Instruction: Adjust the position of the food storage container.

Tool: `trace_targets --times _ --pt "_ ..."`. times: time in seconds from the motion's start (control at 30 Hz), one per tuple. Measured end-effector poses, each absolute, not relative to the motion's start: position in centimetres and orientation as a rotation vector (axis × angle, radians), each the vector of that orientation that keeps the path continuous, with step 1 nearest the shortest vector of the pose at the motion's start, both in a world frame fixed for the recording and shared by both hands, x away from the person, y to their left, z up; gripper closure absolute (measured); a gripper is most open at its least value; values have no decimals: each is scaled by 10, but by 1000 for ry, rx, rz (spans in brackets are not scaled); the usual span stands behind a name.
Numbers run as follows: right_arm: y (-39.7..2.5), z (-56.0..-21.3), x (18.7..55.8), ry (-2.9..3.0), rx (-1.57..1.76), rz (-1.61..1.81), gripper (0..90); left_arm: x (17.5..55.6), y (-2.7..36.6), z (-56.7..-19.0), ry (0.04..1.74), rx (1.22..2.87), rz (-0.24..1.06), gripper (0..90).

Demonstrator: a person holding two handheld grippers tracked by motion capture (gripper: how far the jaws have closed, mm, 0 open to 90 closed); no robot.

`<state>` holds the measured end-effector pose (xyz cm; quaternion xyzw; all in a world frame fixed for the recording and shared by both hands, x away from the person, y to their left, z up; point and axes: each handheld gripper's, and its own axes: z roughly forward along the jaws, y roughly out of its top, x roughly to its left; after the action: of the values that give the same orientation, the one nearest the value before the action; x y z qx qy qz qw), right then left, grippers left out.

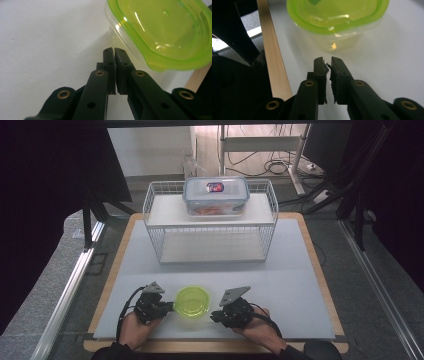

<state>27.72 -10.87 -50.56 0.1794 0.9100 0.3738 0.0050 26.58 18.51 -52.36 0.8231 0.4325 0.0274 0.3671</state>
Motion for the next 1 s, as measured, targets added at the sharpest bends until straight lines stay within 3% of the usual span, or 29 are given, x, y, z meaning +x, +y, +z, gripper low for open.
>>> trace_targets --times 0.53,1.0 --pt "-106 -508 287 2823 570 1188 869 279 150 -526 1030 2182 36 877" --pt "-125 -511 298 2767 636 1064 840 260 161 -524 1084 2104 -14 865"
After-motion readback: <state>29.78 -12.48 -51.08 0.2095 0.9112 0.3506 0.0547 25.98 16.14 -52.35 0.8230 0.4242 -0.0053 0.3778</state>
